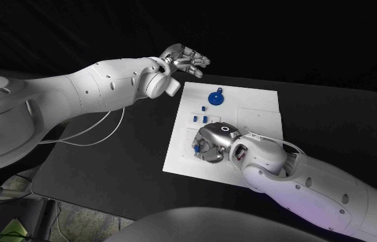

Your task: Assemble the parts on the task board

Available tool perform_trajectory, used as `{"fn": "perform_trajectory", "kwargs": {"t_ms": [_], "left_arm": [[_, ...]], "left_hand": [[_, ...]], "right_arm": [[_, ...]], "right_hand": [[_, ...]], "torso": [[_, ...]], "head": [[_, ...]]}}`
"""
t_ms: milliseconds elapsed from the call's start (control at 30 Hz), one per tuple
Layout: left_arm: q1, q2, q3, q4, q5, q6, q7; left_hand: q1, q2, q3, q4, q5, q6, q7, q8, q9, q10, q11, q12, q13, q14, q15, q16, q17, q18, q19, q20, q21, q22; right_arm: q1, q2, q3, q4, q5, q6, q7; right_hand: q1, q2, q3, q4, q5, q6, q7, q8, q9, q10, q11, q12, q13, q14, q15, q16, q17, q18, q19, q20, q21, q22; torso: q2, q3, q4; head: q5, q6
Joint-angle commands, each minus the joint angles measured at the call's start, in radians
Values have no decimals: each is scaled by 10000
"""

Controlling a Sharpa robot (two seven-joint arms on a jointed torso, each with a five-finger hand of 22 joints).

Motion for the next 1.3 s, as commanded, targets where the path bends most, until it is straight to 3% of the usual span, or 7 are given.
{"fn": "perform_trajectory", "kwargs": {"t_ms": [33, 267, 433, 733, 800, 1033, 1300], "left_arm": [[5, 10, 6, 12, -41, 78, 57], [5, -1, 6, 5, -47, 51, 55], [5, 2, 6, 4, -48, 51, 51], [5, -13, 6, 4, -48, 72, 35], [5, -18, 6, 5, -48, 74, 35], [-2, -49, 5, 12, -48, 68, 50], [-38, -106, -9, -22, -45, 16, 74]], "left_hand": [[58, 67, -46, -30, -30, -32, -34, 24, 16, -21, -1, -3, -2, -36, 10, -16, -9, -161, 61, 26, 70, -15], [56, 56, -52, -26, -32, -50, -27, 22, 15, -32, 2, -3, -1, -33, 11, -17, -6, -161, 65, 26, 71, -15], [46, 54, -57, -14, -31, -68, -22, 20, 14, -37, 5, -3, -1, -36, 14, -19, -5, -162, 61, 28, 67, -19], [46, 54, -57, -14, -31, -68, -22, 20, 14, -37, 5, -3, -1, -36, 14, -19, -5, -162, 61, 28, 67, -19], [46, 54, -57, -14, -31, -68, -22, 20, 14, -37, 5, -3, -1, -36, 14, -19, -5, -162, 61, 28, 67, -19], [46, 54, -57, -14, -31, -68, -22, 20, 14, -37, 5, -3, -1, -36, 14, -19, -5, -162, 61, 28, 67, -19], [60, 65, -53, -11, -31, -56, -28, 27, 17, -22, -1, -1, -1, -38, 12, -18, -5, -159, 65, 28, 65, -26]], "right_arm": [[-46, 9, -35, 36, 219, -108, 216], [-55, -43, -36, 84, 342, -497, 226], [-90, -92, -36, 197, 439, -1060, 224], [-128, -341, -23, 485, 653, -2000, 244], [-131, -471, 51, 602, 833, -2186, 302], [-133, -1188, 794, 1060, 2350, -2750, 427], [-62, -2427, 1887, 1159, 5330, -1167, -22]], "right_hand": [[-24, -178, -306, 32, 203, -106, 40, -26, -8, -586, 154, 5, -18, -35, 169, 37, -22, 180, 262, 164, -77, 0], [316, -188, -1198, 176, 272, -236, 54, -31, -20, -1352, 329, 55, -22, -197, 316, 53, -99, 358, 178, 321, -258, -24], [684, -560, -1700, 579, 266, -815, 36, -21, -37, -2222, 529, 113, -12, -448, 466, 48, -217, 444, 43, 450, -485, -104], [1861, -1175, -3447, 2879, 954, -1439, -32, -22, -33, -2898, 634, 641, -19, -650, 565, 388, -537, 544, 143, 573, -802, -116], [1862, -1223, -3549, 2985, 1049, -1432, -34, -23, -34, -2816, 612, 676, -22, -647, 547, 413, -563, 539, 165, 562, -821, -103], [1217, -320, -2631, 1603, 510, -574, 97, -15, -8, -536, -52, 1787, 88, -667, 148, 234, -710, 191, 136, 228, -985, -151], [391, 261, -2559, 1031, 590, 188, -219, -11, 174, 8, -656, 4628, 2129, -401, -269, 148, -753, -294, 369, -229, -1000, -243]], "torso": [[2, 1, -2], [0, 5, -7], [2, 9, -6], [-3, 9, -10], [-10, 8, -15], [-23, 9, -25], [-118, 10, -85]], "head": [[1, 3], [-1, 2], [-14, 23], [-48, 67], [-82, 108], [-253, 168], [-461, 271]]}}
